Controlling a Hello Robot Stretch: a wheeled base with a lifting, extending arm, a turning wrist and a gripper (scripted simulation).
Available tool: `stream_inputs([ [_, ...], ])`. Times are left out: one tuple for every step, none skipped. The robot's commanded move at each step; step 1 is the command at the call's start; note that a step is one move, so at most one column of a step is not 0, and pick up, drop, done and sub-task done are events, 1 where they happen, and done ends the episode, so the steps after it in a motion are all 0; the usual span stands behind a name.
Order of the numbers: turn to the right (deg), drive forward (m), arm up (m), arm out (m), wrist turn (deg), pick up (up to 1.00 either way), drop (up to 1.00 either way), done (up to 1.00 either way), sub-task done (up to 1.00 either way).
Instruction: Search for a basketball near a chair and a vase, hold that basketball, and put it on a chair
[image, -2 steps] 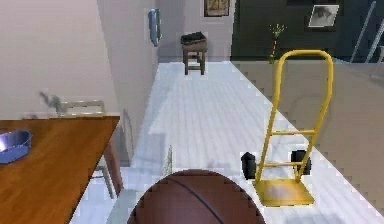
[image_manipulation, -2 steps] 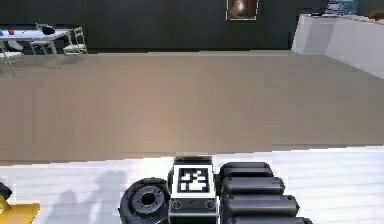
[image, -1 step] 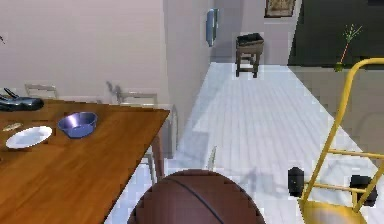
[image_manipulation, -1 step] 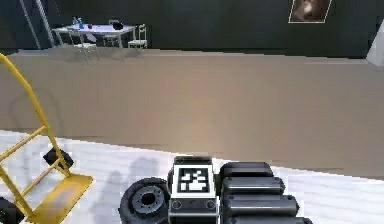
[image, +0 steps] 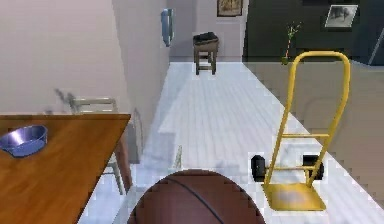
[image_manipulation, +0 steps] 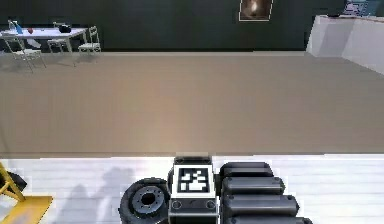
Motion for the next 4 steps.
stream_inputs([
  [-12.0,0.00,0.00,0.00,0.0,0.00,0.00,0.00,0.00],
  [9.0,0.00,0.00,0.00,0.0,0.00,0.00,0.00,0.00],
  [-45.0,0.00,0.00,0.00,0.0,0.00,0.00,0.00,0.00],
  [-12.0,0.00,0.00,0.00,0.0,0.00,0.00,0.00,0.00],
])
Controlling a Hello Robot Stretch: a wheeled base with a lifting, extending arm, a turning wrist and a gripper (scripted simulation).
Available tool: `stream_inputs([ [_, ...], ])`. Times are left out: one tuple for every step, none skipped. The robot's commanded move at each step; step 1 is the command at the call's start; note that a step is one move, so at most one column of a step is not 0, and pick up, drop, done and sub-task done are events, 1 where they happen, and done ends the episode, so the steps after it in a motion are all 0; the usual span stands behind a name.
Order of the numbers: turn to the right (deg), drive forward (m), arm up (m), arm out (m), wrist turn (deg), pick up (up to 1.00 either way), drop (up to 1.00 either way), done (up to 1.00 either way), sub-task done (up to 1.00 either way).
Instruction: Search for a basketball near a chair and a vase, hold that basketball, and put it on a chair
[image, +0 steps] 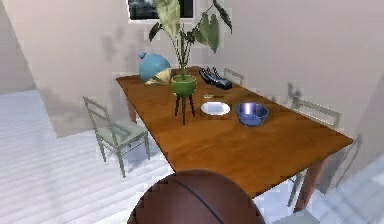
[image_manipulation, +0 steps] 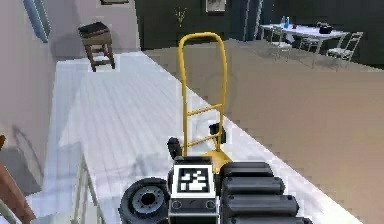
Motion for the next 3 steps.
stream_inputs([
  [0.0,0.30,0.00,0.00,0.0,0.00,0.00,0.00,0.00],
  [45.0,0.00,0.00,0.00,0.0,0.00,0.00,0.00,0.00],
  [45.0,0.00,0.00,0.00,0.0,0.00,0.00,0.00,0.00],
])
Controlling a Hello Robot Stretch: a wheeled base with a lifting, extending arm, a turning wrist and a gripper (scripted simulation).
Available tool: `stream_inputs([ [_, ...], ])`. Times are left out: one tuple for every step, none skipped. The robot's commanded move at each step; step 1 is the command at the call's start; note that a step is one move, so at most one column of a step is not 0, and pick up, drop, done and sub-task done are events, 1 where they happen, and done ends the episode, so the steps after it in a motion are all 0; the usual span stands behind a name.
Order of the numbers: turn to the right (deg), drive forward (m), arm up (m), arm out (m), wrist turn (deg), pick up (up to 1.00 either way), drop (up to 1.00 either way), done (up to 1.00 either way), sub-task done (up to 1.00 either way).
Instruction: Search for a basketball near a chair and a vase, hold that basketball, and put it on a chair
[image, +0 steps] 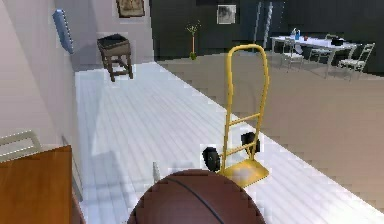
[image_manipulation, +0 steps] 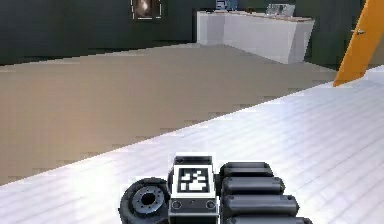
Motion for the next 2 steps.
stream_inputs([
  [36.0,0.00,0.00,0.00,0.0,0.00,0.00,0.00,0.00],
  [-45.0,0.00,0.00,0.00,0.0,0.00,0.00,0.00,0.00],
])
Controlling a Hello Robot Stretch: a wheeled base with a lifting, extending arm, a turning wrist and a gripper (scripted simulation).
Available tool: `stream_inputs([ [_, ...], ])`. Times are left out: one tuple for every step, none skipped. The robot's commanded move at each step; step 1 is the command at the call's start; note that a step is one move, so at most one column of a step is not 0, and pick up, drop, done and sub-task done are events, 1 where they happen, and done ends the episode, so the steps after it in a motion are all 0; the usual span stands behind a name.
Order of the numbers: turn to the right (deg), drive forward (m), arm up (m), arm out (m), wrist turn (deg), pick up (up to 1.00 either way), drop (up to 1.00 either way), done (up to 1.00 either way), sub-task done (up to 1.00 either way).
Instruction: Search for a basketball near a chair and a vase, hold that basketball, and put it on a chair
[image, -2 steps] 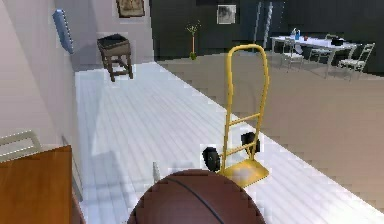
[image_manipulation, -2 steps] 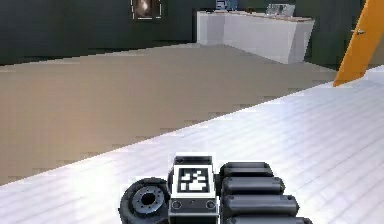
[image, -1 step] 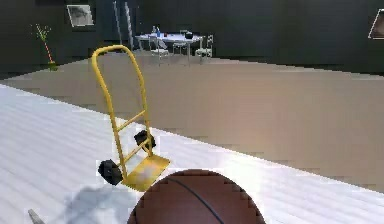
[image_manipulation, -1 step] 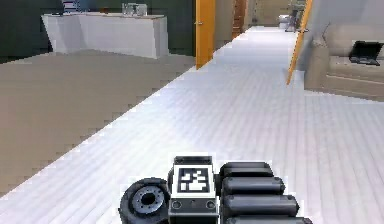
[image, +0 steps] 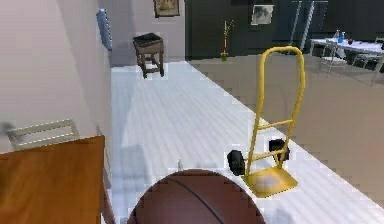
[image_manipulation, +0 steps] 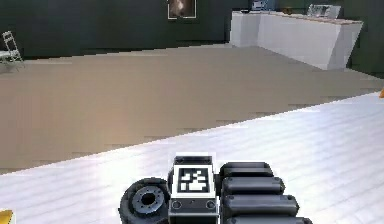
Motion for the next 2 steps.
stream_inputs([
  [-45.0,0.00,0.00,0.00,0.0,0.00,0.00,0.00,0.00],
  [-27.0,0.00,0.00,0.00,0.0,0.00,0.00,0.00,0.00],
])
